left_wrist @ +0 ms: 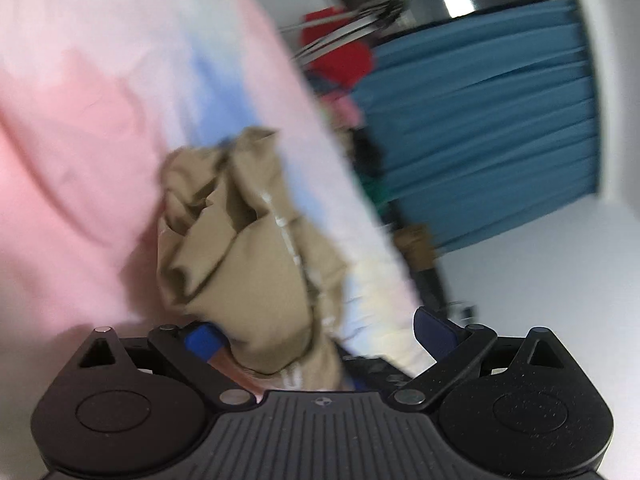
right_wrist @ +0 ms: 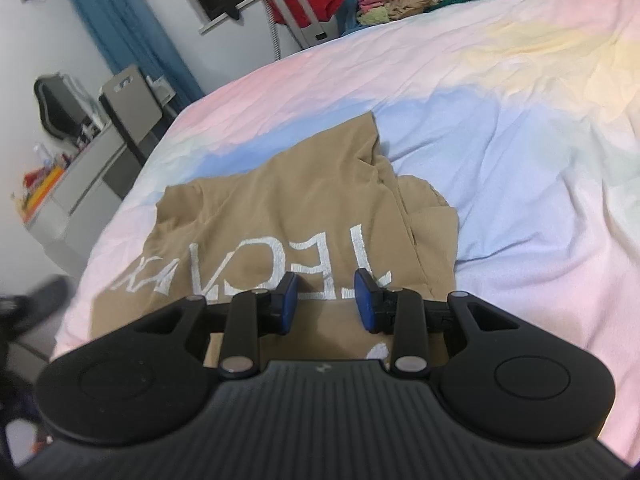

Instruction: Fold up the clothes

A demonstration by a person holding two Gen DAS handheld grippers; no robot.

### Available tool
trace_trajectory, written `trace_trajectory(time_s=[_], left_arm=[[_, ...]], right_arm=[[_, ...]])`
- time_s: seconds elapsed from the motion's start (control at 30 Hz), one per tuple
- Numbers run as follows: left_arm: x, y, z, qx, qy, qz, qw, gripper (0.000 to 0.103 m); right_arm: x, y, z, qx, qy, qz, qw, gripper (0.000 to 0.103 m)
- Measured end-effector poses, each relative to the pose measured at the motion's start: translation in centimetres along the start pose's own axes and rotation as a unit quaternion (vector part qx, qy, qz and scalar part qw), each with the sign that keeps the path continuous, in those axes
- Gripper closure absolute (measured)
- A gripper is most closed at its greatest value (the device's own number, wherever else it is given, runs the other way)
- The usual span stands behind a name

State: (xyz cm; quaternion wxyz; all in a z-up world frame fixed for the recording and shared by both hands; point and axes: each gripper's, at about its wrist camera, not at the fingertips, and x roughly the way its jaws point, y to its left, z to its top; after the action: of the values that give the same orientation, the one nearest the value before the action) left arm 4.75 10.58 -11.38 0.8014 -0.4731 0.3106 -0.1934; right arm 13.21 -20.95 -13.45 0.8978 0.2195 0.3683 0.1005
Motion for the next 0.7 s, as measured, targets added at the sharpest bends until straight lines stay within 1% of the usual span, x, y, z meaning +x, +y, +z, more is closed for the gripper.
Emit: trace_trajectory(time_s=[0.03, 0.07, 0.1, 0.13, 0.17, 0.2, 0.23, 0.27, 0.3, 0.37, 0.4, 0.43, 0.47, 0.5, 0.53, 0.6, 0.63, 0.7], left_arm=[[-0.1, 0.1, -0.1, -0.004, -0.003, -0.010, 0.9999, 0.004], [0.1, 0.4, -0.1, -0.012, 0.002, 0.000, 0.9999, 0.004], [0.5, 0.9, -0.2, -0.023, 0.011, 0.017, 0.9995, 0.005], [1.0, 1.5, -0.2, -0.036, 0.021, 0.033, 0.9986, 0.009], [1.3, 2.1, -0.2, -0.052, 0.029, 0.042, 0.9973, 0.018], [1.6, 2.7, -0.1, -0.068, 0.036, 0.050, 0.9958, 0.023], [1.9, 3.3, -0.1, -0.085, 0.044, 0.057, 0.9938, 0.029], [1.9, 3.4, -0.2, -0.088, 0.044, 0.058, 0.9935, 0.035], [1.8, 3.3, -0.3, -0.085, 0.040, 0.056, 0.9940, 0.037], [1.7, 3.0, -0.4, -0.080, 0.032, 0.053, 0.9948, 0.049], [1.6, 2.8, -0.5, -0.078, 0.028, 0.051, 0.9953, 0.052], [1.5, 2.7, -0.6, -0.075, 0.024, 0.050, 0.9956, 0.055], [1.4, 2.5, -0.6, -0.072, 0.021, 0.048, 0.9960, 0.058], [1.3, 2.3, -0.7, -0.070, 0.017, 0.046, 0.9963, 0.059], [1.2, 2.2, -0.8, -0.067, 0.013, 0.045, 0.9967, 0.063], [1.0, 1.9, -0.9, -0.062, 0.005, 0.041, 0.9972, 0.066], [0.9, 1.7, -1.0, -0.059, 0.001, 0.040, 0.9974, 0.066], [0.8, 1.5, -1.2, -0.057, -0.006, 0.037, 0.9977, 0.067]], right_arm=[[0.0, -0.3, 0.1, 0.012, 0.000, 0.004, 1.000, 0.069], [0.0, -0.6, 0.1, 0.023, 0.001, 0.009, 1.000, 0.069], [0.0, -0.9, 0.2, 0.034, 0.002, 0.013, 0.999, 0.070], [0.0, -1.2, 0.2, 0.045, 0.003, 0.018, 0.999, 0.070], [-0.1, -1.4, 0.3, 0.055, 0.004, 0.023, 0.998, 0.070], [-0.2, -1.5, 0.3, 0.063, 0.005, 0.027, 0.998, 0.070], [-0.4, -1.6, 0.5, 0.069, 0.005, 0.028, 0.997, 0.069], [-0.7, -1.6, 0.6, 0.074, 0.006, 0.029, 0.997, 0.069], [-1.0, -1.7, 0.8, 0.083, 0.006, 0.035, 0.996, 0.067], [-2.2, -1.8, 1.0, 0.110, 0.007, 0.062, 0.992, 0.067], [-2.8, -2.0, 1.0, 0.130, 0.009, 0.086, 0.988, 0.060], [-3.3, -2.2, 1.0, 0.150, 0.012, 0.107, 0.983, 0.045], [-3.7, -2.4, 0.8, 0.175, 0.017, 0.131, 0.976, 0.034], [-4.0, -2.7, 0.5, 0.202, 0.023, 0.157, 0.966, 0.015], [-4.0, -2.8, 0.1, 0.226, 0.034, 0.180, 0.957, 0.013], [-3.5, -2.9, -0.8, 0.267, 0.063, 0.219, 0.936, 0.013], [-3.0, -2.8, -1.3, 0.284, 0.081, 0.232, 0.927, 0.012], [-1.7, -2.9, -2.2, 0.318, 0.105, 0.244, 0.910, 0.013]])
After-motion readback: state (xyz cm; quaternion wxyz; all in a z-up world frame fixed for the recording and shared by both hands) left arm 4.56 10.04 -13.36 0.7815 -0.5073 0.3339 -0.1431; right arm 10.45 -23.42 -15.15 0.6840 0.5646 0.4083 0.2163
